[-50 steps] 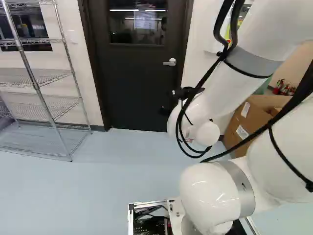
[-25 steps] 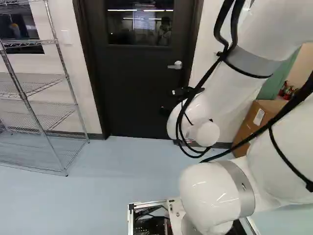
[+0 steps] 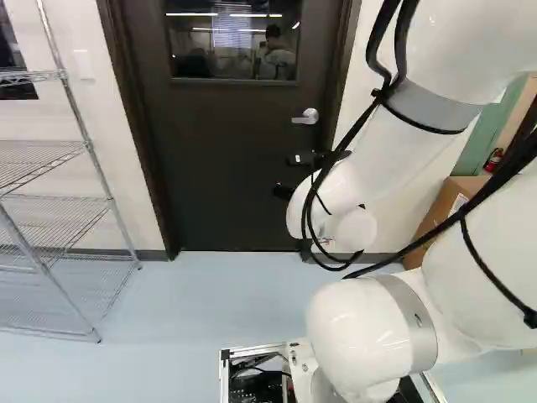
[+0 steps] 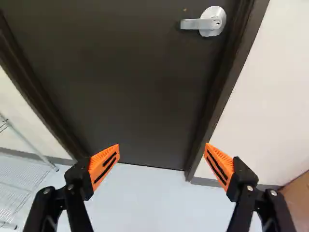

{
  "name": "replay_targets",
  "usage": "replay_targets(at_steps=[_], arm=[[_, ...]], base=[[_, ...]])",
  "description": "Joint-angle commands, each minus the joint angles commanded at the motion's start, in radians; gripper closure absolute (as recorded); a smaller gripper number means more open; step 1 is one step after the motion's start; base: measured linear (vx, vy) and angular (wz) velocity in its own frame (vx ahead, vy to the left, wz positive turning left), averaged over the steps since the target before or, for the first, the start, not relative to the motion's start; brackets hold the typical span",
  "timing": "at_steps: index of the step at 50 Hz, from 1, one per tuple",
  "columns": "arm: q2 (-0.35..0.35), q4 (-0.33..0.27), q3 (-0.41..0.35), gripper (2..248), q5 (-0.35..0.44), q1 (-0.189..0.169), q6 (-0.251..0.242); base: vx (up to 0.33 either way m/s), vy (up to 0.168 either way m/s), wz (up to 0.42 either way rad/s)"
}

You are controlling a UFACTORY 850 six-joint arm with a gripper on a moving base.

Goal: Open the door and move inside

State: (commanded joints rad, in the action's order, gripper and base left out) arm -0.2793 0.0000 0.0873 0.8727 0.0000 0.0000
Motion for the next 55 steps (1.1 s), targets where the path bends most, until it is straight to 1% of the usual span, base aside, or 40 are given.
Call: replay_targets(at_steps=[25,37,45,55], arm=[[0.000,0.000,0.000,3,0.000,0.000,0.000],[0.007,0.000,0.006,3,0.000,0.003,0.000],[0.009,0.000,0.008,3,0.000,0.005,0.000],[-0.010,0.000,0.011,3,0.000,0.008,0.000]], base=[[0.224,0.059,-0.302],[0.150,0.098,-0.036],[0.025,0.012,-0.004],[0.000,0.000,0.000]])
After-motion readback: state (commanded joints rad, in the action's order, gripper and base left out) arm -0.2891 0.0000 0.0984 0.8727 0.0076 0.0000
